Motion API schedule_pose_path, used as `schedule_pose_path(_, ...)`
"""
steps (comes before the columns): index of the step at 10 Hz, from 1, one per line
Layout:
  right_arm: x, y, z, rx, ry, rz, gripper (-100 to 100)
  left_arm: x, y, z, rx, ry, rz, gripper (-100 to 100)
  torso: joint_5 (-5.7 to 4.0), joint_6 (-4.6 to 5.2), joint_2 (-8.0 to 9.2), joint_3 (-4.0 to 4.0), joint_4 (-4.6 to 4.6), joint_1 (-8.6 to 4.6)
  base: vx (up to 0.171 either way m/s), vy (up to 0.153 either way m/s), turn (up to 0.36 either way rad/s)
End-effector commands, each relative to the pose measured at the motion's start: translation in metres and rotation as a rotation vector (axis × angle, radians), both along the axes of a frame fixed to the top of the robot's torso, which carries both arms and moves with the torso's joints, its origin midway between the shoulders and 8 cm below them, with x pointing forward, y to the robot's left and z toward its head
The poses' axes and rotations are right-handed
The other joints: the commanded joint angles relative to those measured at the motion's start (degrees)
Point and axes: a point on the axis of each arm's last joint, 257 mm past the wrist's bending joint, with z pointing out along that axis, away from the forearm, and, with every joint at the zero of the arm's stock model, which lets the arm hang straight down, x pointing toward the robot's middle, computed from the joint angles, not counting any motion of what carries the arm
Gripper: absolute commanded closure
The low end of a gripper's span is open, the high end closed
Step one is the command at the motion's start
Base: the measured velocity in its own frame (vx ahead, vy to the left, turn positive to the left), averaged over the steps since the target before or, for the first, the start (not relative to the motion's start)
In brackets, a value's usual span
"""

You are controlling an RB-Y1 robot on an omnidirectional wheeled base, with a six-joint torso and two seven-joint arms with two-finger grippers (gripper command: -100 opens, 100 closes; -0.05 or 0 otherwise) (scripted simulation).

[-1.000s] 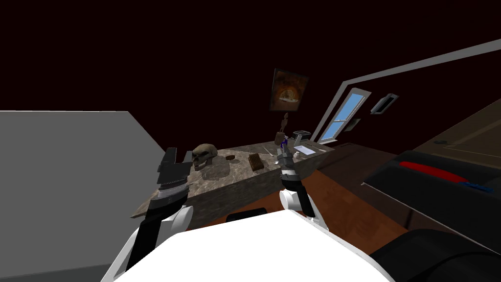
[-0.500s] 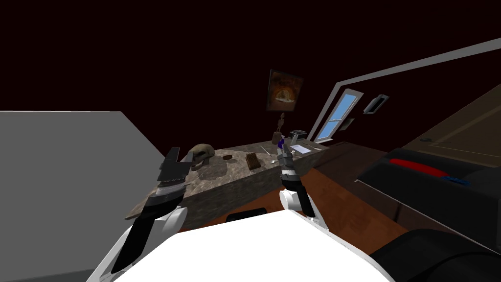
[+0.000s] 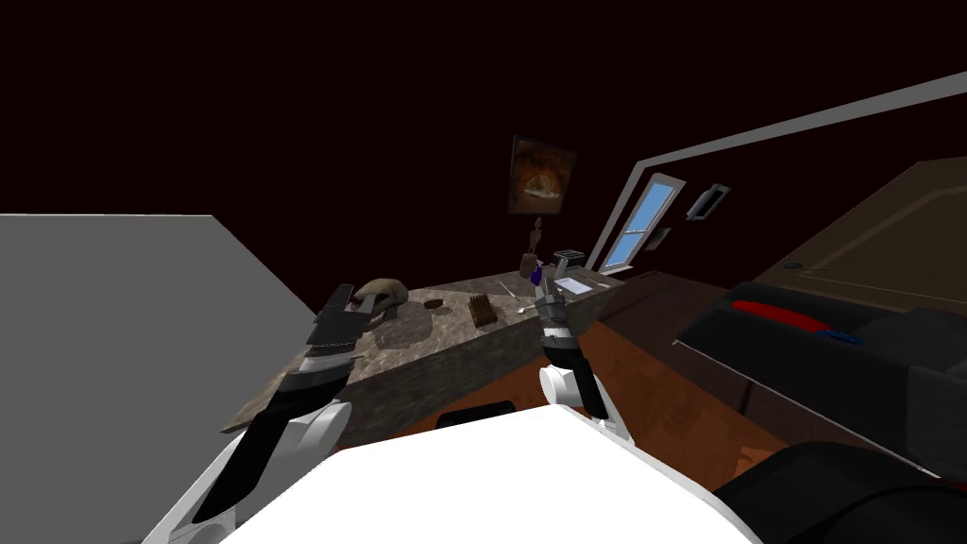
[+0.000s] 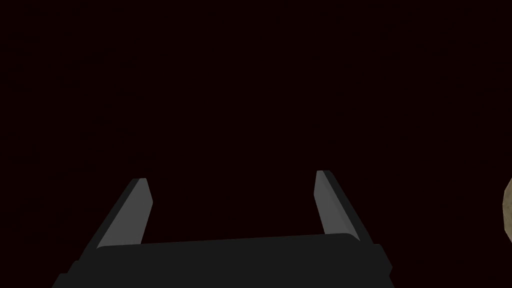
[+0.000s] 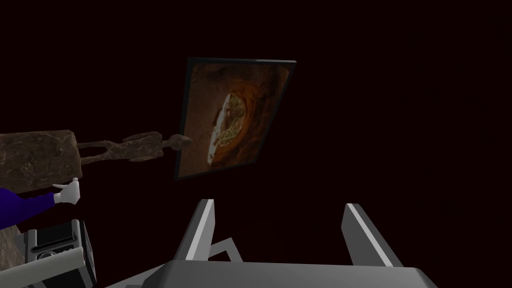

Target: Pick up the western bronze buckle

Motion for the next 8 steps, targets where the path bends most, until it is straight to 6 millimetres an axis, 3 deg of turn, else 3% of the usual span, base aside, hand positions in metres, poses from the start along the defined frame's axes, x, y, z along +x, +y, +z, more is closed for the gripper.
schedule_pose_path(1, 0.0, 0.0, 0.0, 0.0, 0.0, 0.0, 0, 0.011, 0.009, -0.01, 0.001, 0.054, -0.007, -100, 0.0, 0.0, 0.0, 0.0, 0.0, 0.0, -0.014, -0.054, -0.108)
schedule_pose_path(8, 0.0, 0.0, 0.0, 0.0, 0.0, 0.0, 0, 0.042, 0.037, -0.046, 0.015, 0.241, -0.027, -100, 0.0, 0.02, -0.05, -0.03, -0.01, -0.03, -0.008, -0.047, -0.088)
